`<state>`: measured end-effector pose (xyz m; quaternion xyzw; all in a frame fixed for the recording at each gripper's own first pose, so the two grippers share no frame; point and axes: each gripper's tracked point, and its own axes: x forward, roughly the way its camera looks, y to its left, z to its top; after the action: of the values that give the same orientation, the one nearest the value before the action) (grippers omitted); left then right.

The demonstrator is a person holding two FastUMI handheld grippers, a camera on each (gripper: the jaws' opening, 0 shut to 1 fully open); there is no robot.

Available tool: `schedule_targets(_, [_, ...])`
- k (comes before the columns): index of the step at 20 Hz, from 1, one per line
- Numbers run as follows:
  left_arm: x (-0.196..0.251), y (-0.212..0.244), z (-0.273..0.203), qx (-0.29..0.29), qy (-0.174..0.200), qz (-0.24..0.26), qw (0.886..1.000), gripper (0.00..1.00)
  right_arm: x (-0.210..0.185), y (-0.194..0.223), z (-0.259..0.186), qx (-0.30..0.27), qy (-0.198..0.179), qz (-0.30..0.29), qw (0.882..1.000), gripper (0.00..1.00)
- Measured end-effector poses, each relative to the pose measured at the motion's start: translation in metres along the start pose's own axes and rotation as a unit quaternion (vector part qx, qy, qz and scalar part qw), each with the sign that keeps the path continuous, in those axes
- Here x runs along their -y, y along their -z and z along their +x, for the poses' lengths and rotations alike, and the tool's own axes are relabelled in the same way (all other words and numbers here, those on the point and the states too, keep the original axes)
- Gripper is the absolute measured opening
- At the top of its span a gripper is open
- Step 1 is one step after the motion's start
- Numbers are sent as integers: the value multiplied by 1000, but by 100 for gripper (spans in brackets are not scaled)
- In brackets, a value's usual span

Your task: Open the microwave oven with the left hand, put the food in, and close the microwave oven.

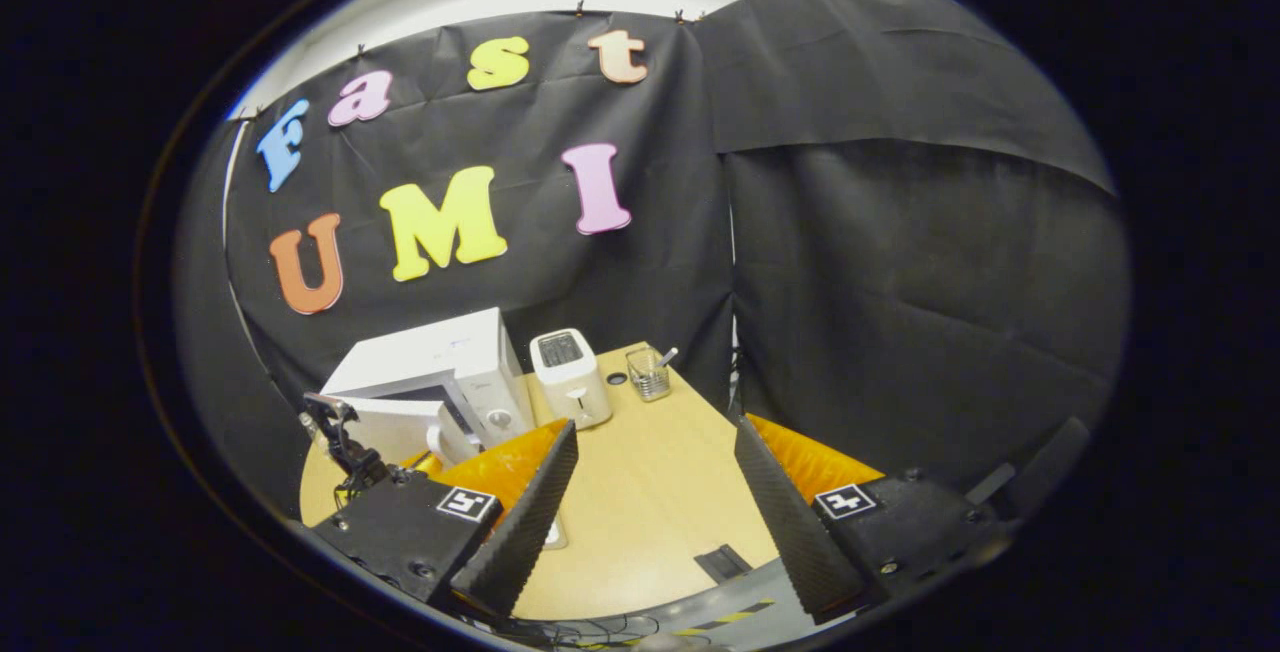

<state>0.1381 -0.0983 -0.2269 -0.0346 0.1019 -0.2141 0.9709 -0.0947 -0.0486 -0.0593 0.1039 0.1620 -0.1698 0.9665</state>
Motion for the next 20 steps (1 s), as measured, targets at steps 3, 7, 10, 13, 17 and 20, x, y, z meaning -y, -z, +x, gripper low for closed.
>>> schedule_targets(3, [-4, -2, 18, -3, -12, -11, 1000, 0, -3, 1, 3, -5, 4, 1, 1000, 100])
schedule_targets(7, [-3, -8, 40, 1, -24, -13, 1000, 10, -2, 1, 9, -13, 11, -2, 1000, 100])
schedule_targets(10, [-8, -10, 57, 2, -31, -11, 999, 0, -7, -3, 13, -17, 7, 12, 1000, 100])
schedule_targets(13, [-10, -12, 68, 0, -40, -23, 999, 0, -8, -4, 17, -16, 9, 7, 1000, 100])
schedule_targets(17, [-10, -12, 70, 5, -44, -30, 999, 0, -5, -1, 20, -22, 10, 11, 1000, 100])
schedule_targets(20, [-15, -14, 81, 5, -55, -25, 998, 0, -9, 2, 21, -24, 4, 14, 1000, 100])
